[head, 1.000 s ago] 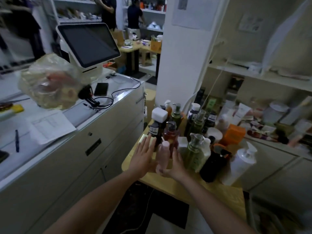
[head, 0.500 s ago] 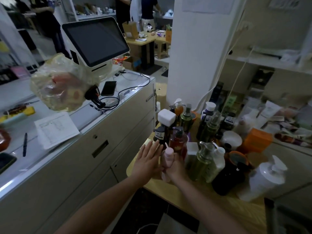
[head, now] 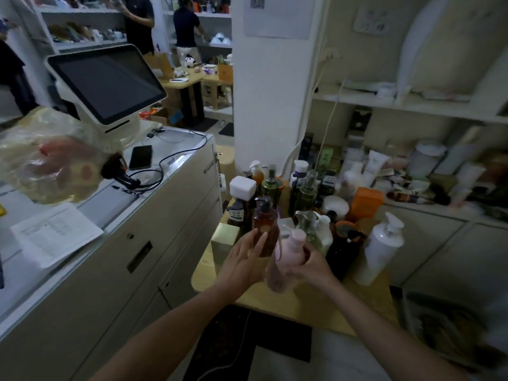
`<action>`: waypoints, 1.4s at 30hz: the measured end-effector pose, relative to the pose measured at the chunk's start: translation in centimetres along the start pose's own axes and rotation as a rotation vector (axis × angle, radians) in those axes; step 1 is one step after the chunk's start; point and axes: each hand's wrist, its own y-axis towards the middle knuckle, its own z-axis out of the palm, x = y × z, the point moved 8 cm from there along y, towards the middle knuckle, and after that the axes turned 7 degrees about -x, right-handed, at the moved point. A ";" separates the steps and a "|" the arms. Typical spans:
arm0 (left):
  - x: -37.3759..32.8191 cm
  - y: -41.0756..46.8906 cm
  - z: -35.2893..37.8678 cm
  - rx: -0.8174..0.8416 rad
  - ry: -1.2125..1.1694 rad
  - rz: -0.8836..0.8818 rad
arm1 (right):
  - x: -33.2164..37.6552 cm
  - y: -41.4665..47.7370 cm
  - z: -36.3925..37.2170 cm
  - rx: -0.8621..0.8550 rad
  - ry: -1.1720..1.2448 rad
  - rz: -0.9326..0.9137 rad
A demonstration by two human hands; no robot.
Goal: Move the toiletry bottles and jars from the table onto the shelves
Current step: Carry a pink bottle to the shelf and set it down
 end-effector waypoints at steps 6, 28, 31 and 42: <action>-7.6 -0.4 4.2 0.256 -0.662 -0.097 | -1.0 -9.1 -9.3 -0.254 0.153 0.045; -50.3 -16.8 10.9 0.924 -0.925 0.533 | -9.7 -47.4 -27.6 -1.116 0.255 0.250; -55.4 -19.3 10.5 0.912 -0.888 0.610 | -11.3 -51.6 -29.7 -1.213 0.187 0.294; -68.7 -23.6 13.5 0.811 -0.763 0.775 | -18.9 -60.6 -39.4 -1.571 -0.137 0.463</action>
